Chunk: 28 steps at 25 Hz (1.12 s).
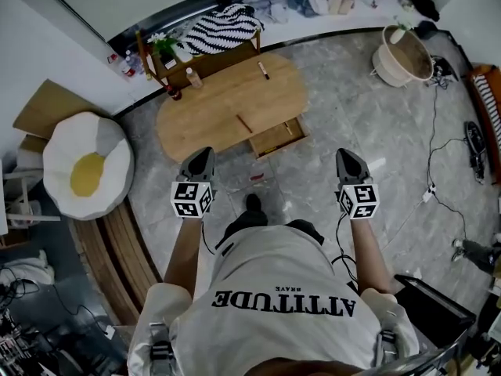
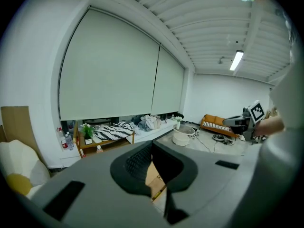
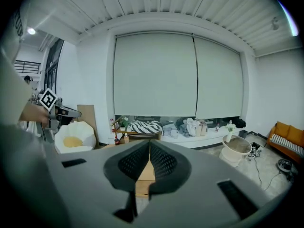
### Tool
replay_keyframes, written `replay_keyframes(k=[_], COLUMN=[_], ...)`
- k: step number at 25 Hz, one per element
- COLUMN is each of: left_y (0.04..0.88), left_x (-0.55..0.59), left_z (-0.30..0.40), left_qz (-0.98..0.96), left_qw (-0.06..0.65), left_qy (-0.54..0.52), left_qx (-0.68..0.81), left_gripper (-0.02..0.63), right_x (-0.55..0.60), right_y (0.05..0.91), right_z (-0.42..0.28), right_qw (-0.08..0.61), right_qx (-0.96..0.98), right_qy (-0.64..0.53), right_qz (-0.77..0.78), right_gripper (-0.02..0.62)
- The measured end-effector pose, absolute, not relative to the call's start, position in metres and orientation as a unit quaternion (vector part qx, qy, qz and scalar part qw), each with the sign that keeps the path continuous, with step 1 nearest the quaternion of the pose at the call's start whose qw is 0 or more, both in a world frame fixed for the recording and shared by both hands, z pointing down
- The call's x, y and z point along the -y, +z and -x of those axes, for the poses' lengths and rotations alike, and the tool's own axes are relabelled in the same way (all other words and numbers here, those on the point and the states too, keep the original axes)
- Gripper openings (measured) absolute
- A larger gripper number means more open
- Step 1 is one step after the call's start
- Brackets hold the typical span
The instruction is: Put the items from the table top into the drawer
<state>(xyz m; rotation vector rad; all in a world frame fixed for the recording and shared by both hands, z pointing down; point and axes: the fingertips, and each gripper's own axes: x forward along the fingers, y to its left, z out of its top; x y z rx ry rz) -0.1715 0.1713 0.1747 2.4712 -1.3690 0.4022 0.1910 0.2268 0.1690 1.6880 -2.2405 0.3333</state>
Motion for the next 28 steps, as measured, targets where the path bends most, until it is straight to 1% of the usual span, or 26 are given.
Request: replay_keyframes(k=[6,12,21,28], left_y=[0.18,0.185,0.189,0.198], left_x=[-0.124,-0.101,-0.089,-0.074], left_z=[0.199,0.215,0.214,0.205], left_qz=[-0.867,-0.869,-0.865,-0.847], left_qw=[0.141,0.148,0.159,0.161], left_qy=[0.142,0.136,0.131,0.136], left_qx=[0.456,0.452,0.457,0.488], left_gripper=[0.021,0.021,0.021,0.021], right_x=[-0.191,-0.171,-0.149,-0.113], right_y=[0.171,0.172,0.174,0.187], right_z=[-0.155,-0.134,-0.13,-0.131], right_qw=[0.167,0.181,0.193,0.21], right_qx=[0.777,0.777,0.786,0.817], right_qy=[0.114,0.11,0.11,0.095], right_qz=[-0.597,-0.593,-0.577,-0.529], right_gripper=[0.02,0.02,0.02,0.02])
